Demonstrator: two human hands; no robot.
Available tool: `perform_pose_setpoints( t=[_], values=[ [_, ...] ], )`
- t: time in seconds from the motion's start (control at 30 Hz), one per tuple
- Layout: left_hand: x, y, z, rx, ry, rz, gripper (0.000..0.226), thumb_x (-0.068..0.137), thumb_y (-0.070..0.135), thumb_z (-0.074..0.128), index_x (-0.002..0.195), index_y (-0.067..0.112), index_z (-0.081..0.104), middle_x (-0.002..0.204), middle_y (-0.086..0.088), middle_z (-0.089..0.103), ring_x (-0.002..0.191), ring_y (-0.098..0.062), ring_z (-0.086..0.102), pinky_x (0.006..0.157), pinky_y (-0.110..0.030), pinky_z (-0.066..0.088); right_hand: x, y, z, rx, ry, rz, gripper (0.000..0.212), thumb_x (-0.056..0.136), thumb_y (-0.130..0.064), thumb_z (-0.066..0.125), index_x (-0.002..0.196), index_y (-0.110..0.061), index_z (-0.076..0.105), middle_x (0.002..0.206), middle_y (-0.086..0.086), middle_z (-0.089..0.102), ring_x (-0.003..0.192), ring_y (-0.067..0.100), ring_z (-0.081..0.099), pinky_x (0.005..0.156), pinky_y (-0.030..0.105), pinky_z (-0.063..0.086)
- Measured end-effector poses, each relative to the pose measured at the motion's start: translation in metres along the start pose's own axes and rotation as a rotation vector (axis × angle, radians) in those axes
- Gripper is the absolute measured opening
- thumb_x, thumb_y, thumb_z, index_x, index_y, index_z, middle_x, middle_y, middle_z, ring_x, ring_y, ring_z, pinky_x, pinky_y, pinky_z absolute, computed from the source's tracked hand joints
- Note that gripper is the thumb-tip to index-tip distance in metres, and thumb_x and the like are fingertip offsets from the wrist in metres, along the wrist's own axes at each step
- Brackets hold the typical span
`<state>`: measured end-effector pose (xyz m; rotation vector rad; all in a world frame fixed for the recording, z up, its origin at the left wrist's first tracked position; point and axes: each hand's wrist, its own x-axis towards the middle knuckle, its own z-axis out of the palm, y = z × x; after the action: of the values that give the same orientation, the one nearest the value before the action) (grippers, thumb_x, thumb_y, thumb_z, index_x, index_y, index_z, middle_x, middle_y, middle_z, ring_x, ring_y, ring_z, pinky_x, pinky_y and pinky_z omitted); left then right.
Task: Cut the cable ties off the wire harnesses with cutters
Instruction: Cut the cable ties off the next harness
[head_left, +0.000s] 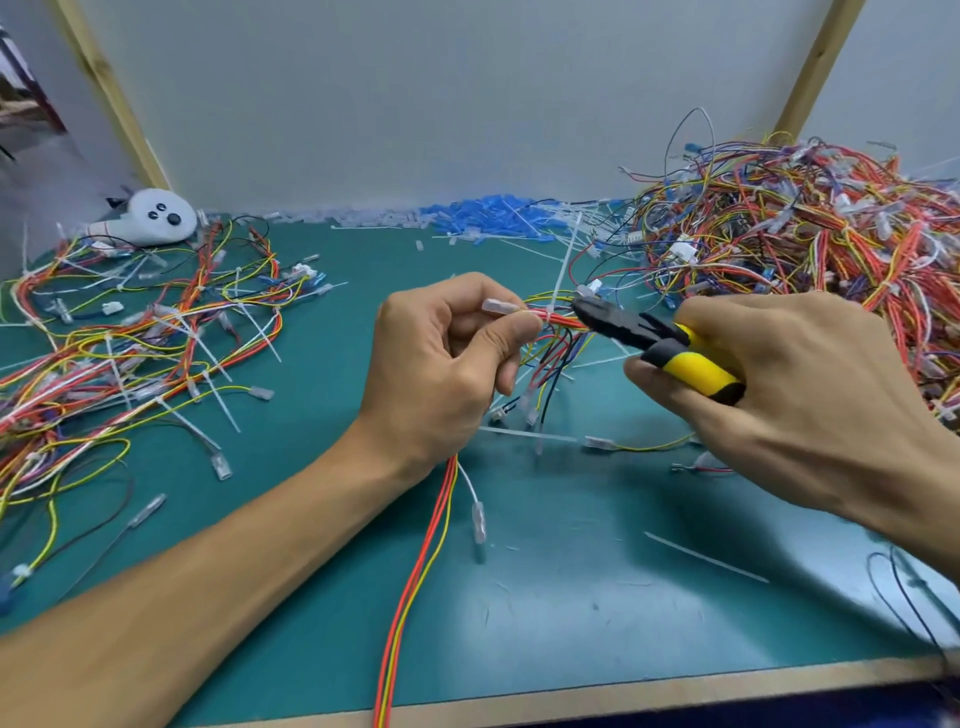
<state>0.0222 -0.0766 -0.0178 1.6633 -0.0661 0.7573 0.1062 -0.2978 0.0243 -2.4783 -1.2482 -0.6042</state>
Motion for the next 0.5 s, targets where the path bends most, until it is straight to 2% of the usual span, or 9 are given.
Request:
perform_pose_setpoints(
  t=[0.07, 0.2, 0.3, 0.37, 0.43, 0.5],
  values=[
    [-0.0003, 0.0003, 0.0009, 0.007, -0.003, 0.006, 0.014, 0.090, 0.009, 0.069, 0.077, 0.005, 0.065, 0.050, -0.004, 0.053, 0.036, -0.008, 0.041, 0.042, -0.012, 0.030, -0.0004, -0.0006, -0.0017, 0.053, -0.026, 0.024, 0.056, 0.093, -0.063, 0.053, 0.063, -0.016, 0.041, 0.048, 0.000, 0.036, 0.048, 0.031, 0.039, 0.047, 0.041, 0.041],
    [-0.0001, 0.0007, 0.0014, 0.024, 0.002, 0.040, 0.015, 0.090, 0.010, 0.070, 0.075, 0.013, 0.066, 0.050, 0.000, 0.054, 0.040, -0.016, 0.045, 0.044, -0.013, 0.031, 0.0013, -0.0016, -0.0017, 0.013, -0.051, -0.009, 0.052, 0.095, -0.062, 0.049, 0.070, -0.018, 0.041, 0.054, -0.001, 0.041, 0.053, 0.032, 0.043, 0.050, 0.042, 0.039],
    [-0.0010, -0.0004, 0.0015, 0.031, -0.007, 0.052, 0.016, 0.091, 0.011, 0.070, 0.076, 0.016, 0.066, 0.049, 0.000, 0.054, 0.037, -0.009, 0.043, 0.043, -0.012, 0.030, 0.0001, -0.0015, -0.0058, 0.020, -0.048, 0.004, 0.052, 0.093, -0.061, 0.053, 0.069, -0.017, 0.038, 0.049, 0.000, 0.035, 0.049, 0.032, 0.037, 0.047, 0.039, 0.034],
    [-0.0015, 0.0000, 0.0013, 0.037, -0.008, 0.055, 0.016, 0.091, 0.011, 0.071, 0.076, 0.016, 0.067, 0.049, 0.001, 0.054, 0.036, -0.007, 0.041, 0.043, -0.012, 0.031, -0.0019, -0.0039, -0.0057, -0.040, -0.050, -0.019, 0.046, 0.093, -0.063, 0.050, 0.077, -0.021, 0.040, 0.057, -0.004, 0.040, 0.055, 0.031, 0.043, 0.049, 0.038, 0.037],
    [-0.0020, 0.0009, 0.0015, 0.043, -0.002, 0.056, 0.015, 0.091, 0.011, 0.071, 0.076, 0.014, 0.067, 0.049, 0.000, 0.054, 0.036, -0.007, 0.041, 0.043, -0.012, 0.031, -0.0020, -0.0070, -0.0032, -0.013, -0.073, -0.017, 0.040, 0.094, -0.067, 0.044, 0.089, -0.027, 0.044, 0.073, -0.007, 0.051, 0.067, 0.030, 0.052, 0.055, 0.041, 0.044],
    [-0.0027, 0.0022, 0.0019, 0.058, -0.001, 0.064, 0.016, 0.091, 0.011, 0.071, 0.077, 0.013, 0.066, 0.049, 0.000, 0.055, 0.036, -0.008, 0.042, 0.044, -0.013, 0.031, -0.0008, -0.0077, -0.0018, 0.010, -0.074, -0.006, 0.039, 0.094, -0.068, 0.042, 0.095, -0.030, 0.047, 0.083, -0.008, 0.053, 0.074, 0.028, 0.054, 0.059, 0.042, 0.047]
  ],
)
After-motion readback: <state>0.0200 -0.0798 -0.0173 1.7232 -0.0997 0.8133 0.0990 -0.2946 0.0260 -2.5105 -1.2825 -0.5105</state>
